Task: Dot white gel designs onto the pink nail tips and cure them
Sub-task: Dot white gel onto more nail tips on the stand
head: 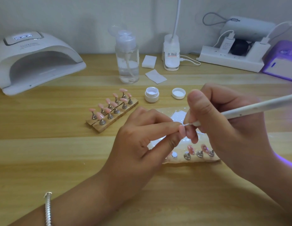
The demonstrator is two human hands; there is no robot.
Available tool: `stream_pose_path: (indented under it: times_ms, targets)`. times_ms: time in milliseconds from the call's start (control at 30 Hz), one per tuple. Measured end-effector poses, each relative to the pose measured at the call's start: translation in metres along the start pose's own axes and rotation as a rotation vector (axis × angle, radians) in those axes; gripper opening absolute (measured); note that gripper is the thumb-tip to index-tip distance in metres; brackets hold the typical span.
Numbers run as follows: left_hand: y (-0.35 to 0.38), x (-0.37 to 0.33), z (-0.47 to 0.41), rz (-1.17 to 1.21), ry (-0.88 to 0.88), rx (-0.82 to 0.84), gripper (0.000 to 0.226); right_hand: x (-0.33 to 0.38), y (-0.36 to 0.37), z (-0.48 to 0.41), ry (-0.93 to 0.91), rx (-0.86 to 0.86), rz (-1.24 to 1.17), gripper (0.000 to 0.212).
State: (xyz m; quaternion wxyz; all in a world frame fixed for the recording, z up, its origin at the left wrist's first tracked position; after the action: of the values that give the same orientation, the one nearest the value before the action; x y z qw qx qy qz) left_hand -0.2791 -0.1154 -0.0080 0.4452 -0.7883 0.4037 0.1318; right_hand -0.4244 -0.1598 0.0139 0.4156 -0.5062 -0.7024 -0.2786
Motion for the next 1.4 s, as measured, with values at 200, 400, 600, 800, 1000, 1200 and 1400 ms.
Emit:
stream_pose_path:
  times_ms: [200,400,600,800,1000,1200,1400]
  targets:
    - [0.0000,0.0002,0.0003,0.001,0.002,0.002,0.017,-0.0025,-0.0004,0.0001,0.004,0.000,0.003,0.039]
    - [-0.0003,0.0001,0.0001,-0.005,0.000,0.006,0.017,-0.0023,0.0000,-0.0007,-0.001,0.007,0.025,0.039]
    - [-0.0008,0.0004,0.0000,-0.005,0.014,-0.001,0.018,-0.0020,0.0003,-0.0005,-0.002,0.014,0.041,0.038]
    - [-0.0003,0.0010,0.0004,0.009,0.014,-0.008,0.019,-0.0022,-0.0002,-0.0007,0.001,0.016,0.046,0.038]
    - [0.0002,0.0010,0.0003,-0.004,0.024,-0.008,0.019,-0.0029,-0.0003,-0.0001,0.009,0.012,0.026,0.038]
    - [0.0008,0.0022,0.0007,-0.007,0.014,-0.004,0.017,-0.0025,-0.0004,0.0006,0.042,-0.022,-0.060,0.037]
    - [0.0004,0.0018,0.0006,0.005,0.008,-0.001,0.017,-0.0014,0.0007,0.0002,0.043,-0.017,-0.049,0.037]
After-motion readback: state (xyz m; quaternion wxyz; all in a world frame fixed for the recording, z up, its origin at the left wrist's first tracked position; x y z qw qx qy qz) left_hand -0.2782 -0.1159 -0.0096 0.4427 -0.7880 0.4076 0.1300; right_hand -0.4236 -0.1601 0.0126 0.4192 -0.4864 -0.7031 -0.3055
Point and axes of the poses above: each hand's wrist, its own z-axis away from the middle knuckle, its own y-axis out of the palm, x = y × z, the point moved 3 cm from there along -z, towards the middle knuckle, and after that the axes turned 8 degrees about -z, right-handed, at the moved point
